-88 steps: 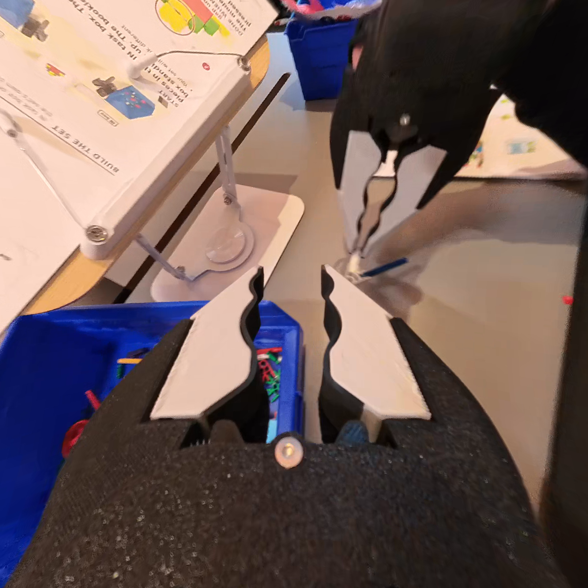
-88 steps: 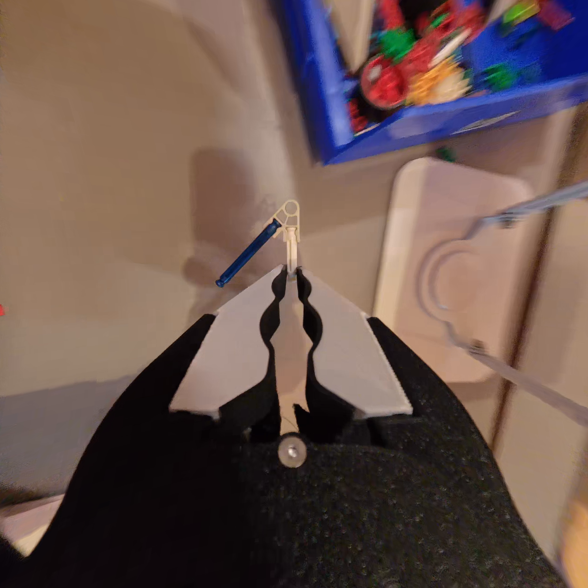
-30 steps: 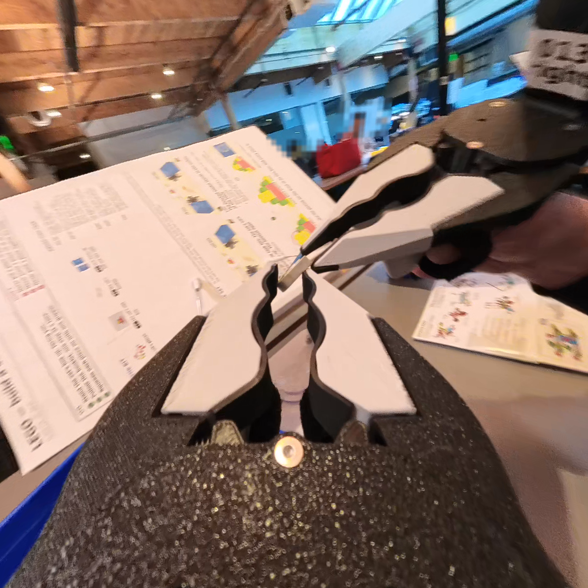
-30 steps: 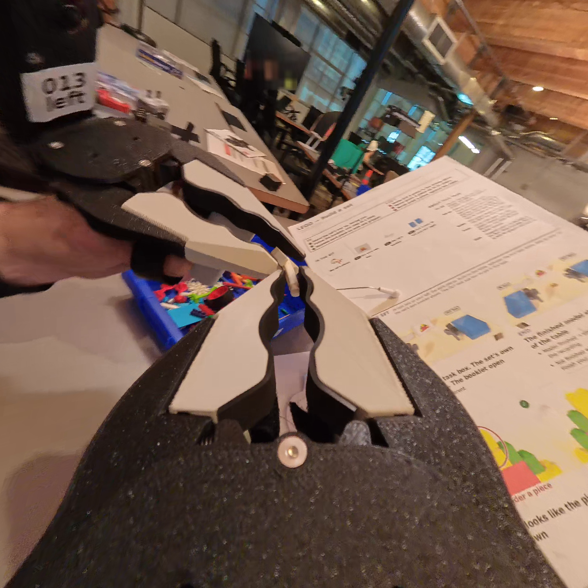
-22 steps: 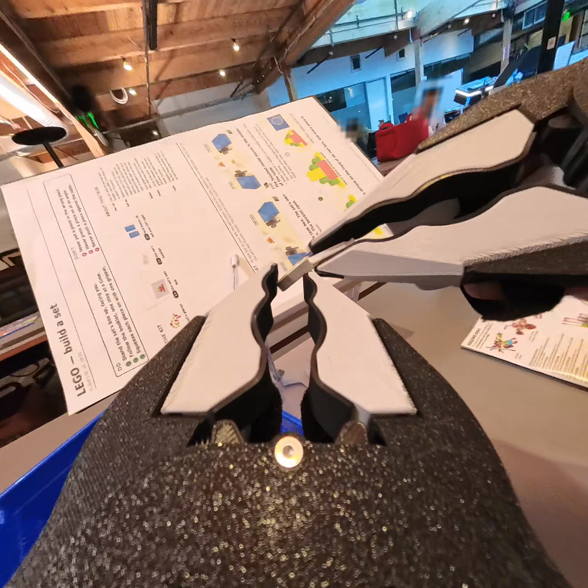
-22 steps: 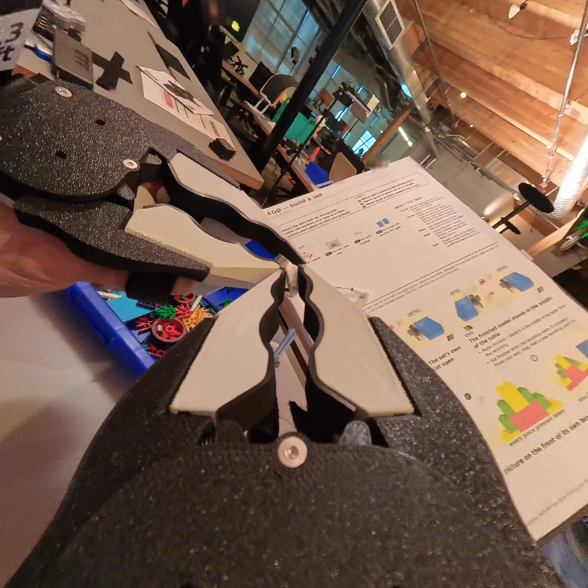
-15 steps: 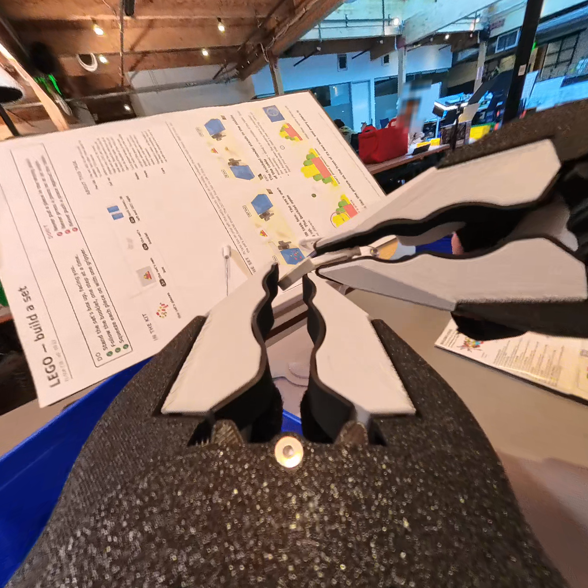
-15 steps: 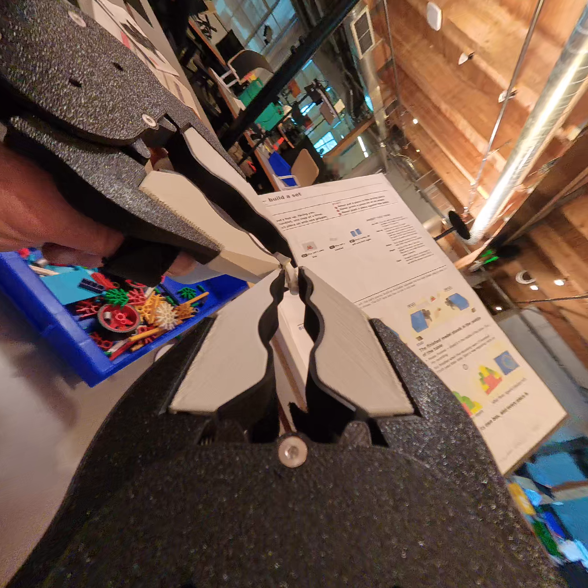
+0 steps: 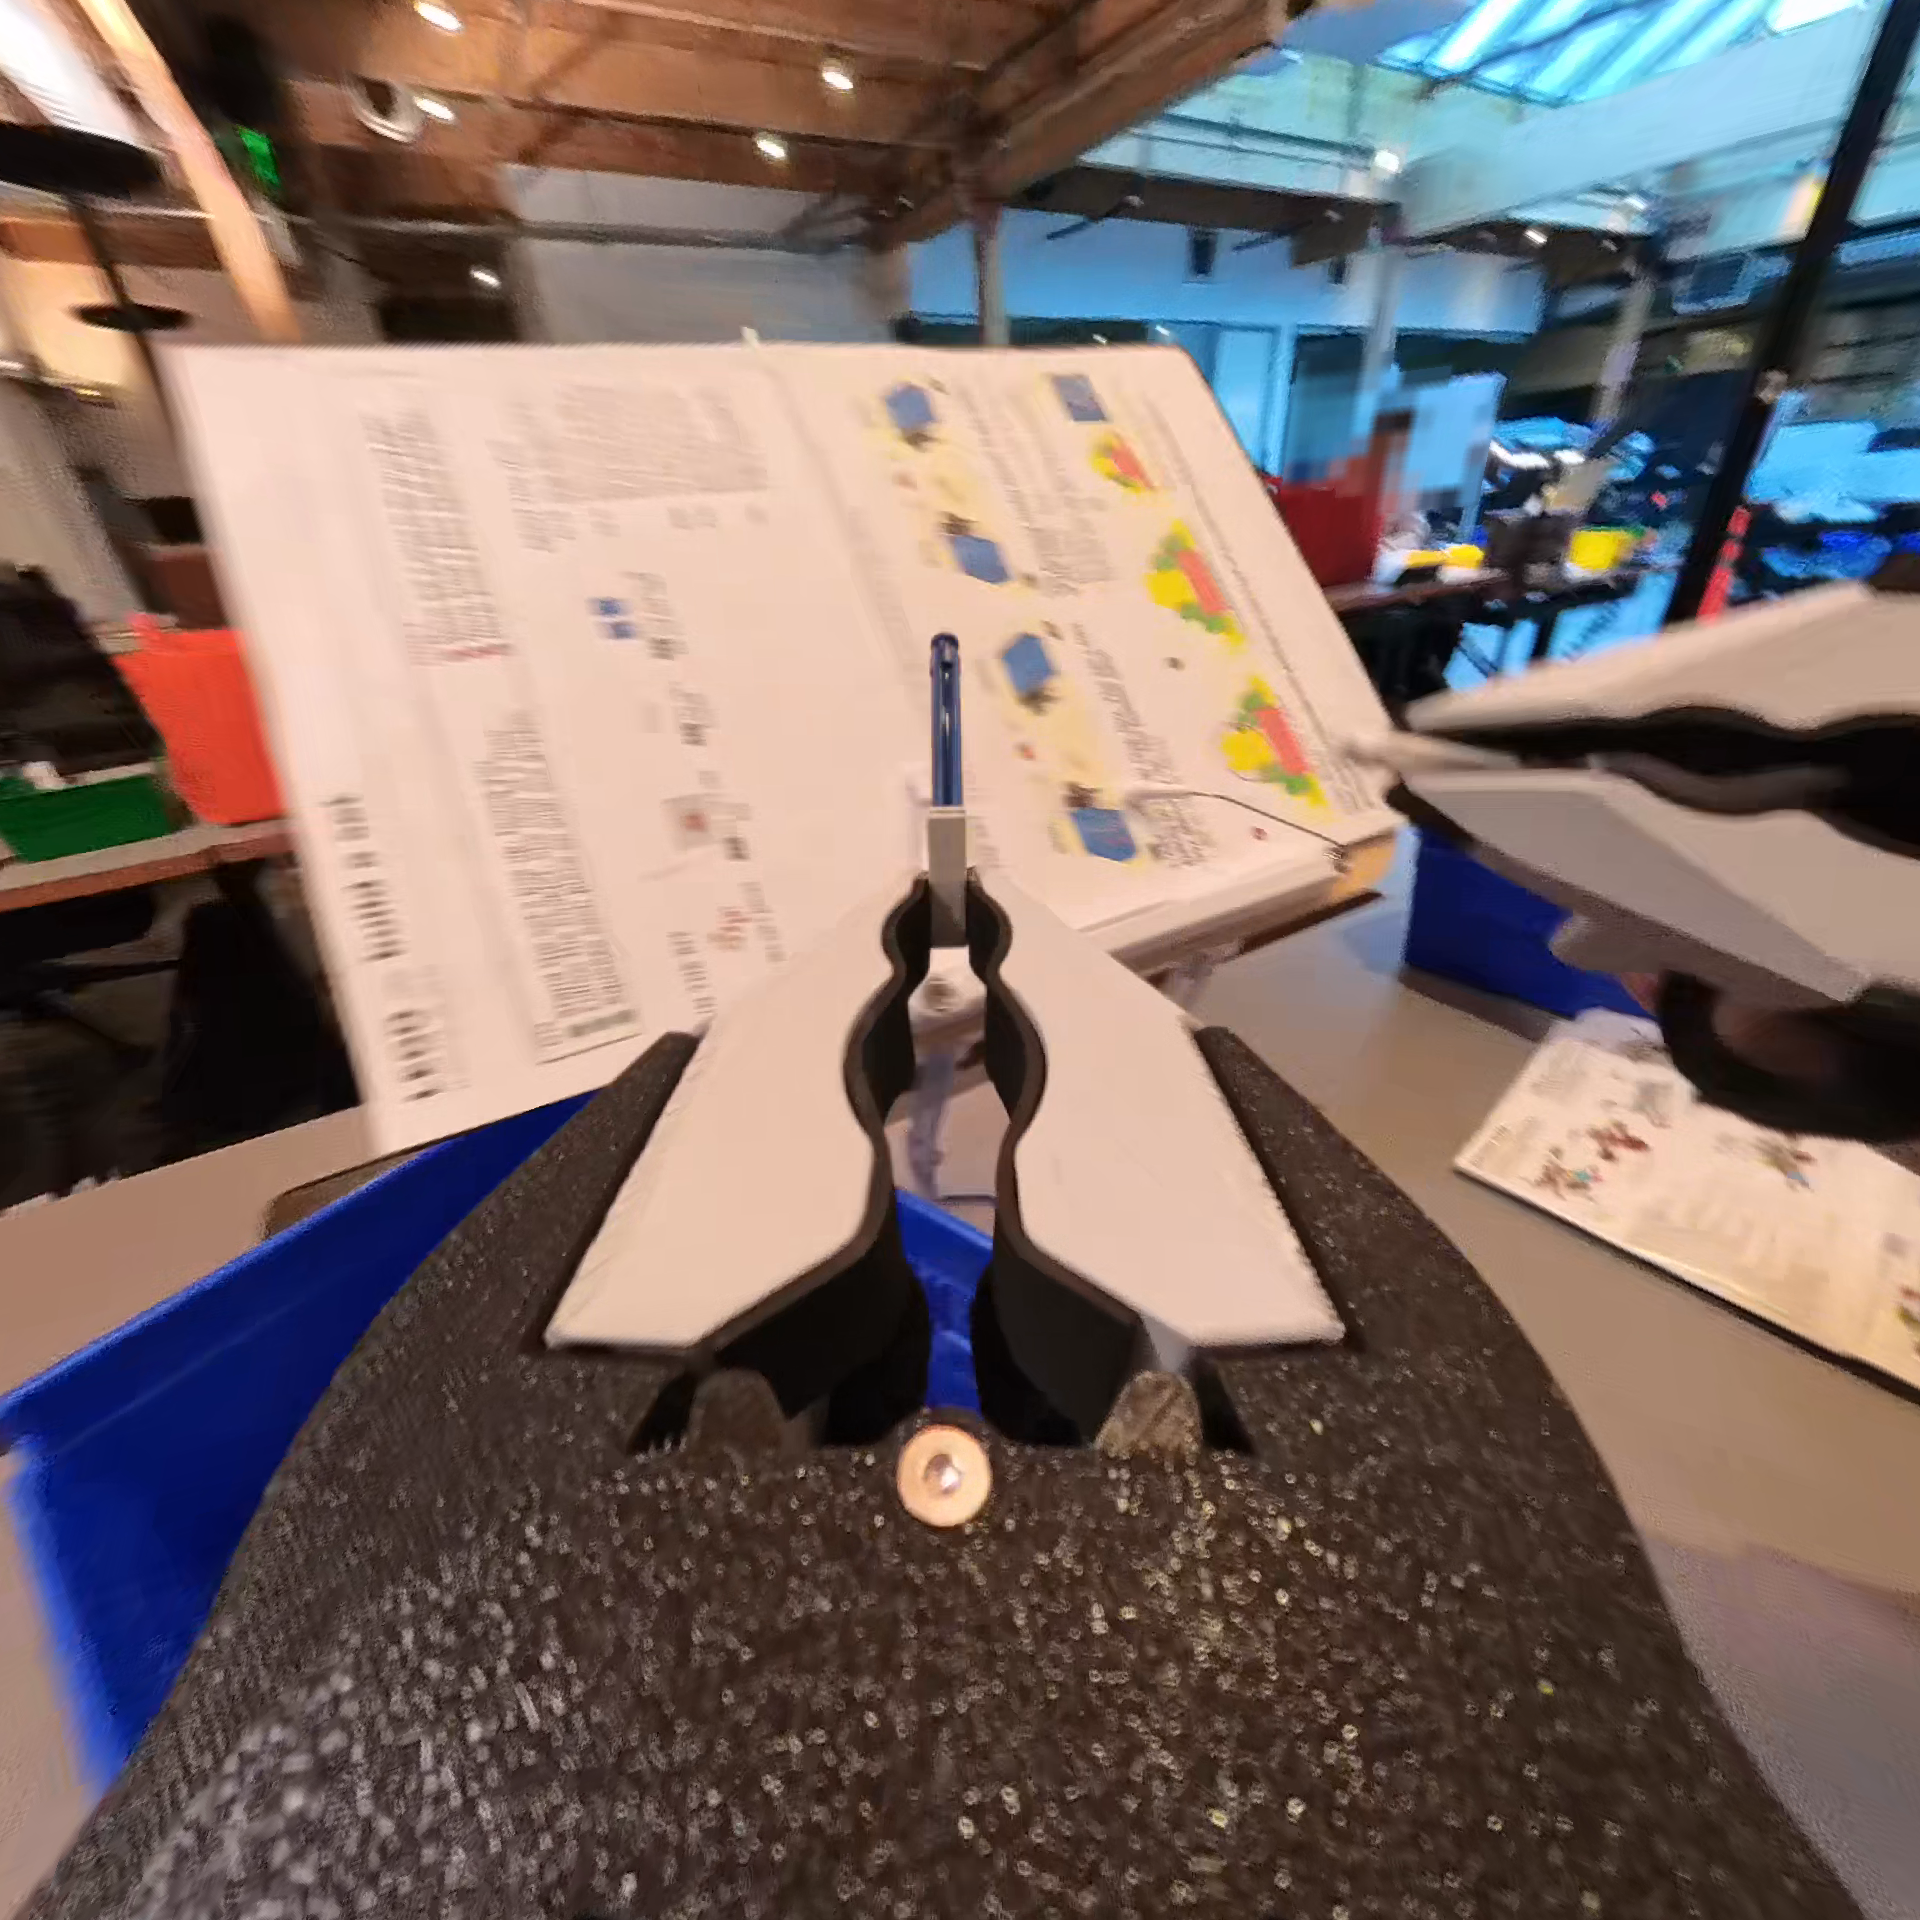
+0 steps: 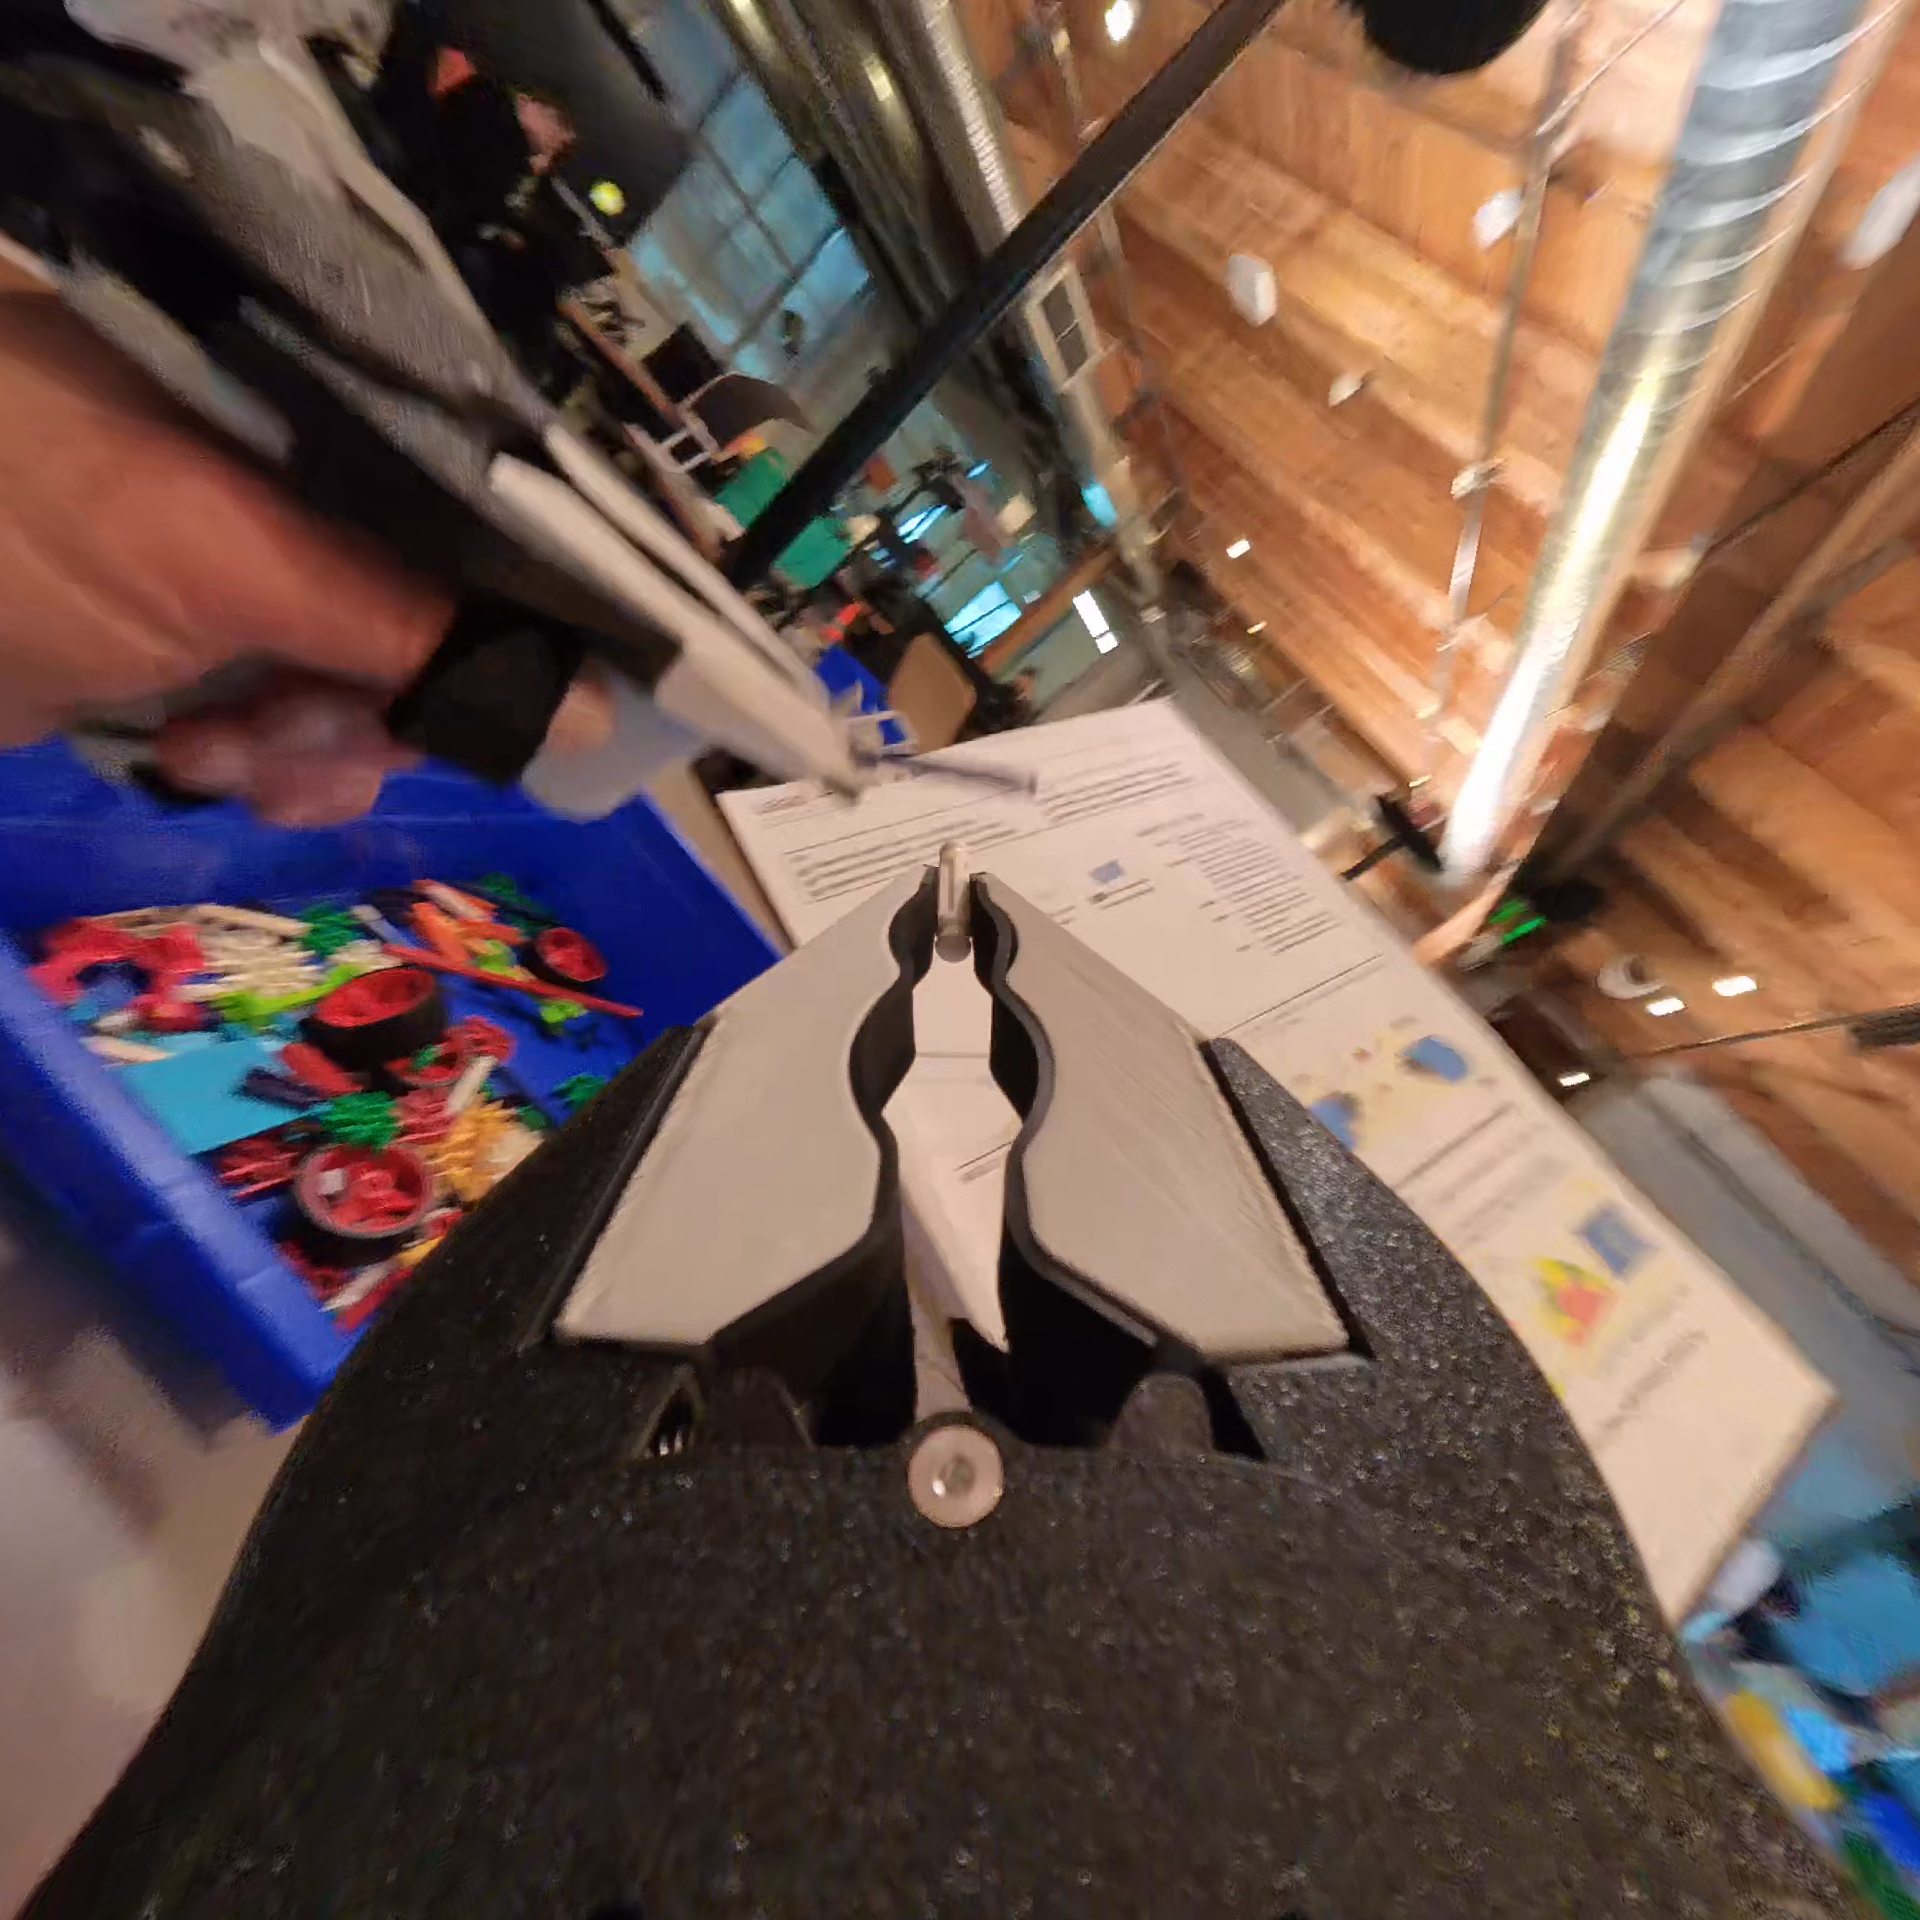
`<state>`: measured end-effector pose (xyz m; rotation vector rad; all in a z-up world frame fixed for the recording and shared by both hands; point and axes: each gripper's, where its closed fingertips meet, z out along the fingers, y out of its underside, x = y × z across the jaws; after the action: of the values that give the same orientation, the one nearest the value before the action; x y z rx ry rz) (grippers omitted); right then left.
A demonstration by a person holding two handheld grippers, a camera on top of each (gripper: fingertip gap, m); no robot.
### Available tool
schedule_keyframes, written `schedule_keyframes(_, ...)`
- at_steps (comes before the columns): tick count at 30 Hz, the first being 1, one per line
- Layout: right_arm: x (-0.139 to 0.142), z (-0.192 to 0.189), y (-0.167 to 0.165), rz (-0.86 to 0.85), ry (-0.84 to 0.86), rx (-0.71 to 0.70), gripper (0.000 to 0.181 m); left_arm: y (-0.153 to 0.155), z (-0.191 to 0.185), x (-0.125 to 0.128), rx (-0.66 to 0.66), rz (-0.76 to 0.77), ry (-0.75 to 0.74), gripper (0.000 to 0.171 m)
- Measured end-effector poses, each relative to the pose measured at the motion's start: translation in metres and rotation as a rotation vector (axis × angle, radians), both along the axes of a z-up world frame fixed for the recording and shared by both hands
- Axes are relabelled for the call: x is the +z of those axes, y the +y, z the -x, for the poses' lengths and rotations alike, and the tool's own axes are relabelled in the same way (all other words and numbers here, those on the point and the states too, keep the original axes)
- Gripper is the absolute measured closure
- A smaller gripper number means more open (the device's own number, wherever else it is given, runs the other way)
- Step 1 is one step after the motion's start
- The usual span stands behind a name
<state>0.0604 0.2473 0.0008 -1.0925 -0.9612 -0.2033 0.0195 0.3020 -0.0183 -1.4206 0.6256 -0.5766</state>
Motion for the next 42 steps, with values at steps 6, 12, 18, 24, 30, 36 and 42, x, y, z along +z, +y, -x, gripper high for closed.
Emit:
schedule_keyframes(6,-0.093,0.038,0.031,0.394,-0.093,0.052,0.176,0.002,0.04,0.017,0.034,-0.018,-0.07,0.168)
schedule_keyframes(12,-0.123,0.027,0.053,0.545,-0.005,0.048,0.143,-0.004,0.022,0.003,-0.019,-0.015,0.069,0.168)
schedule_keyframes(18,-0.053,-0.004,0.032,0.545,0.225,0.233,0.143,-0.027,-0.003,-0.01,-0.228,-0.003,0.143,0.168)
schedule_keyframes(24,-0.022,-0.011,-0.017,0.707,0.372,0.655,0.144,-0.065,-0.031,-0.017,-0.495,0.002,0.162,0.168)
schedule_keyframes(30,-0.027,-0.006,-0.037,0.746,0.304,0.755,0.163,-0.098,-0.044,-0.024,-0.699,0.011,0.178,0.168)
schedule_keyframes(36,-0.028,-0.003,-0.044,0.729,0.247,0.756,0.173,-0.102,-0.045,-0.026,-0.722,0.015,0.19,0.167)
schedule_keyframes(42,-0.019,0.005,-0.035,0.556,0.144,0.557,0.18,-0.083,-0.042,-0.021,-0.627,0.013,0.16,0.165)
